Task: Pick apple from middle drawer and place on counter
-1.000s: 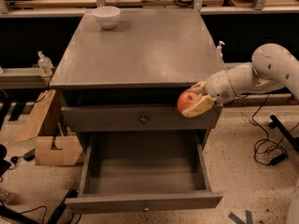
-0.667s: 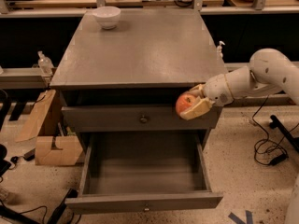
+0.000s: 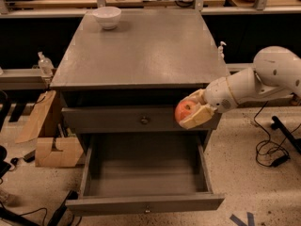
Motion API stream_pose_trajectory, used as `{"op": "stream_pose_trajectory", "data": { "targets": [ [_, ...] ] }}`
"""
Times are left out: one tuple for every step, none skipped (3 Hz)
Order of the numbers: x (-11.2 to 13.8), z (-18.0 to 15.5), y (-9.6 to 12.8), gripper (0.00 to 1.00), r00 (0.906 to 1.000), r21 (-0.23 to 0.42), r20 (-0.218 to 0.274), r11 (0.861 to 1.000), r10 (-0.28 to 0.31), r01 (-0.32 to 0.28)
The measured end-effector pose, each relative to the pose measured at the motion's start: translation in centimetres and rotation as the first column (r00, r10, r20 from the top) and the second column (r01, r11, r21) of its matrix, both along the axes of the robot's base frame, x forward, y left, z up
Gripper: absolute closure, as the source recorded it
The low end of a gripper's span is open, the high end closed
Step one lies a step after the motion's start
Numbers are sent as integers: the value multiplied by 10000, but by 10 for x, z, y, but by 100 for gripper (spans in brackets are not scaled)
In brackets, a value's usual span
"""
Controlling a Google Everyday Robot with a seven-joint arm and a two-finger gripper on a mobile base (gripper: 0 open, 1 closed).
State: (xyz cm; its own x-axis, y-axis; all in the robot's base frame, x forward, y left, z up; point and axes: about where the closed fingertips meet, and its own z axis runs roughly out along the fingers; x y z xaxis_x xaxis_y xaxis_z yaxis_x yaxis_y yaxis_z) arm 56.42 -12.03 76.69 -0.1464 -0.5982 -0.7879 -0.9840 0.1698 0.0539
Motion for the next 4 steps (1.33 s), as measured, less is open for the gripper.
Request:
{"op": "stream_pose_trajectory", "data": {
  "targets": [
    [-6, 28, -1, 100, 9999, -479, -13, 9988, -138, 138],
    [24, 65, -11, 100, 9979, -653, 57, 9958, -638, 640],
    [64, 100, -25, 100, 9905, -692, 196, 9881, -1363, 1373],
    [116, 142, -44, 100, 9715, -333, 967, 9749, -2163, 2203]
  ]
}}
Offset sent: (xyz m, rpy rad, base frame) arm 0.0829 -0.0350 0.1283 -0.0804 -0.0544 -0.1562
